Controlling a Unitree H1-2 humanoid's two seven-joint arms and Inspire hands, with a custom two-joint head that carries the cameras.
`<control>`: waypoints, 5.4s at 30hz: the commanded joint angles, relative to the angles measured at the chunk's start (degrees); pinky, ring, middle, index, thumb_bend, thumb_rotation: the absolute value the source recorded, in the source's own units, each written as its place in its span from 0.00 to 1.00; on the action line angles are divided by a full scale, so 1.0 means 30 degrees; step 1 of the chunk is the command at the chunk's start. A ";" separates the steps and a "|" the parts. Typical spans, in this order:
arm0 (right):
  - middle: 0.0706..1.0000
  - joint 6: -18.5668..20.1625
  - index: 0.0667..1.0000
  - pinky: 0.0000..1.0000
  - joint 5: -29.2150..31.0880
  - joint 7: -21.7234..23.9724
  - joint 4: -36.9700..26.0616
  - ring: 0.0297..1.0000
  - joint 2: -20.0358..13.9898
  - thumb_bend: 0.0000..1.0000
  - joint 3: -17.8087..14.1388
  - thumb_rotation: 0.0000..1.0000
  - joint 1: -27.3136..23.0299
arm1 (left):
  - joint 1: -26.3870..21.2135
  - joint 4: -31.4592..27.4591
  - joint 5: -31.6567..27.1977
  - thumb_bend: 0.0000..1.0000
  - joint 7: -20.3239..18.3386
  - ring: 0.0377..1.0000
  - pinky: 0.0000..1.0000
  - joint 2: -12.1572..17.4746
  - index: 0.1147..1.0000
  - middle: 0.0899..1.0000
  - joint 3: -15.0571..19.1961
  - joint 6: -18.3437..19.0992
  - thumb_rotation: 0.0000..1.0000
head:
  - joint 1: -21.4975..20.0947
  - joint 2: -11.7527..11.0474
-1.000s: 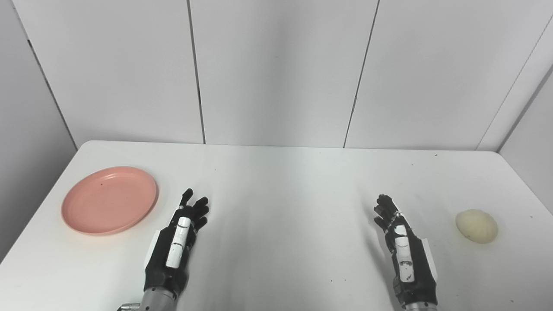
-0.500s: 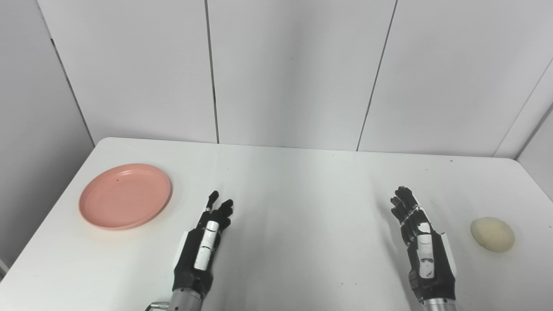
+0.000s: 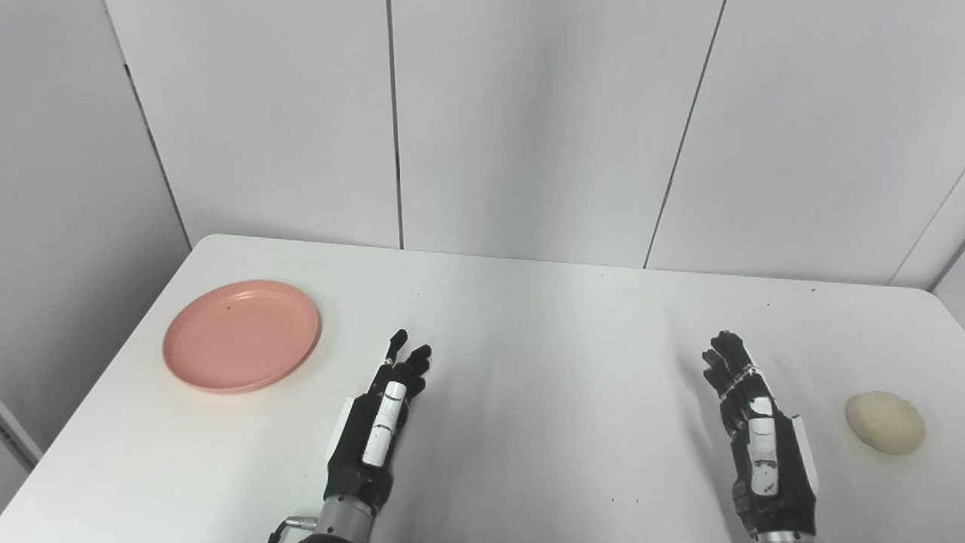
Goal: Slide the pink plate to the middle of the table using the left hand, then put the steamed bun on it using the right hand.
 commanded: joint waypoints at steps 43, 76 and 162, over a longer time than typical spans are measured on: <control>0.87 0.0171 0.85 0.88 0.0220 -0.0037 0.1059 0.87 0.0703 0.68 0.0124 1.00 0.1130 | -1.0821 0.5781 -0.1869 0.80 0.0549 0.89 0.88 0.9119 0.90 0.90 0.6977 -0.1983 0.88 | -0.1092 -0.0230; 0.84 0.0338 0.83 0.81 -0.0173 -0.0260 0.0709 0.83 0.0901 0.71 0.0113 0.97 0.1113 | -1.3152 2.1953 -0.4999 0.77 -0.3604 0.85 0.81 1.1345 0.90 0.85 0.8236 -0.7892 0.80 | -0.1494 0.0597; 0.81 0.2010 0.81 0.72 -0.2410 -0.1138 -0.1555 0.79 0.1992 0.73 0.1182 0.99 0.1526 | -0.9166 1.0580 -0.2092 0.71 -0.2066 0.83 0.81 0.1986 0.87 0.83 0.2230 0.0621 0.86 | -0.5261 0.2019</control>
